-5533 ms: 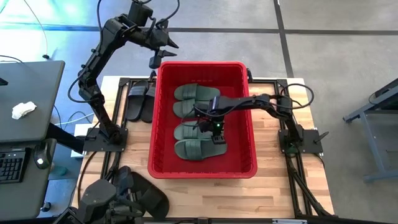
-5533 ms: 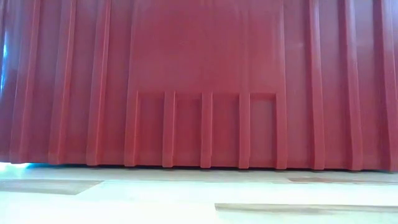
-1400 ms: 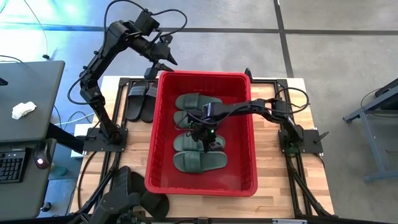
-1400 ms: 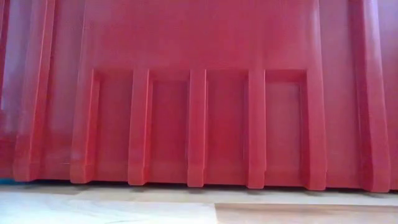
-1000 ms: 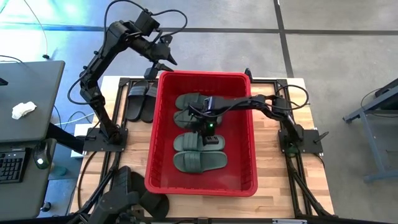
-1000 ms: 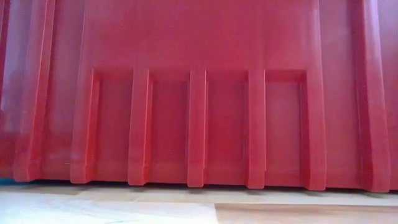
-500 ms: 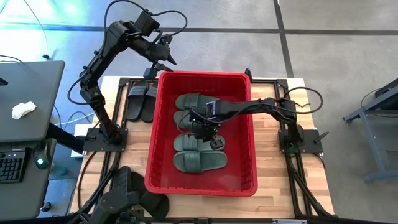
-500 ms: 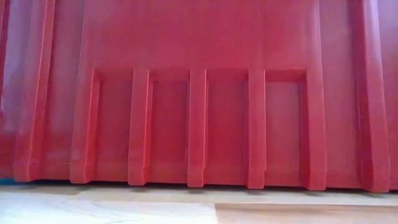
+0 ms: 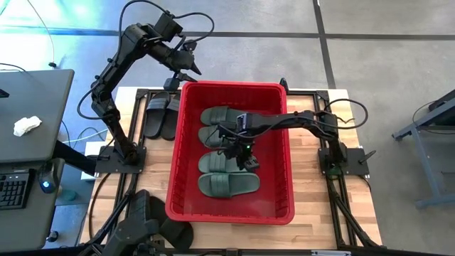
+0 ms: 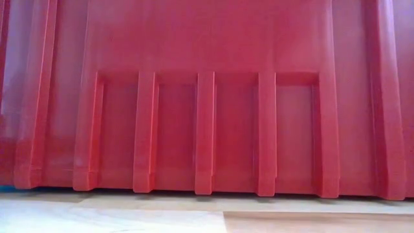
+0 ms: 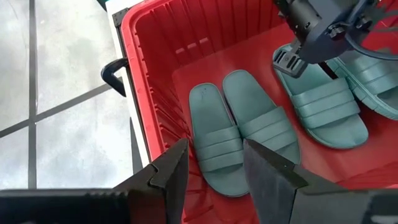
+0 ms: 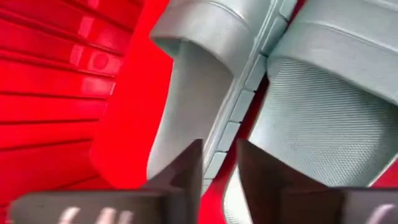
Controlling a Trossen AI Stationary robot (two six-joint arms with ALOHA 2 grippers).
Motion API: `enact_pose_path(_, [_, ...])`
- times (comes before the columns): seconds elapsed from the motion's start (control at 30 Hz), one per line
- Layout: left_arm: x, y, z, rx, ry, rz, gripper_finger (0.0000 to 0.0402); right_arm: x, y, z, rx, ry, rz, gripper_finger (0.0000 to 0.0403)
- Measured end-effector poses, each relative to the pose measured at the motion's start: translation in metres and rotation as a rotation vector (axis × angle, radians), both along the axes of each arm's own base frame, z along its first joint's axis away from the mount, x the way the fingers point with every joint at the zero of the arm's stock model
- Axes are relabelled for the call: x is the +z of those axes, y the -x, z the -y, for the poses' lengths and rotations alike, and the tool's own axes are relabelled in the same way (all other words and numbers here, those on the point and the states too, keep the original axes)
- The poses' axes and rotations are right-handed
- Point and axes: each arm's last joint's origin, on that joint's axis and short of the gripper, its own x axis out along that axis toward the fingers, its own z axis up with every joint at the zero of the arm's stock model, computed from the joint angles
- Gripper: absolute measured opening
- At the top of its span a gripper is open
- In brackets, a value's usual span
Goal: Pick and place slides into bin
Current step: Put the green slide into the red container, then adjust the red container on the table
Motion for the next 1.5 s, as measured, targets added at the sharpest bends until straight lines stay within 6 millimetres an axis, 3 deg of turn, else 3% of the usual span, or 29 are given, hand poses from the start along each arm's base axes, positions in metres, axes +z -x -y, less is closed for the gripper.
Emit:
enact_pose_path(0.17, [0.0, 0.0, 0.0, 0.0, 0.001, -0.001, 0.0138, -0.015, 0.005, -0.002, -0.065, 0.031, -0.079, 0.0153])
enact_pose_path(0.3, [0.0, 0.0, 0.0, 0.0, 0.001, -0.001, 0.0138, -0.03, 0.013, -0.002, -0.088, -0.016, -0.148, 0.0175])
enact_pose_path(0.73, [0.0, 0.0, 0.0, -0.001, -0.001, 0.001, 0.0138, -0.036, 0.011, -0.003, -0.111, -0.154, -0.129, 0.0168])
enact_pose_path(1.5, [0.0, 0.0, 0.0, -0.004, -0.008, 0.004, 0.0138, -0.048, 0.009, -0.007, -0.148, -0.097, -0.183, 0.0168])
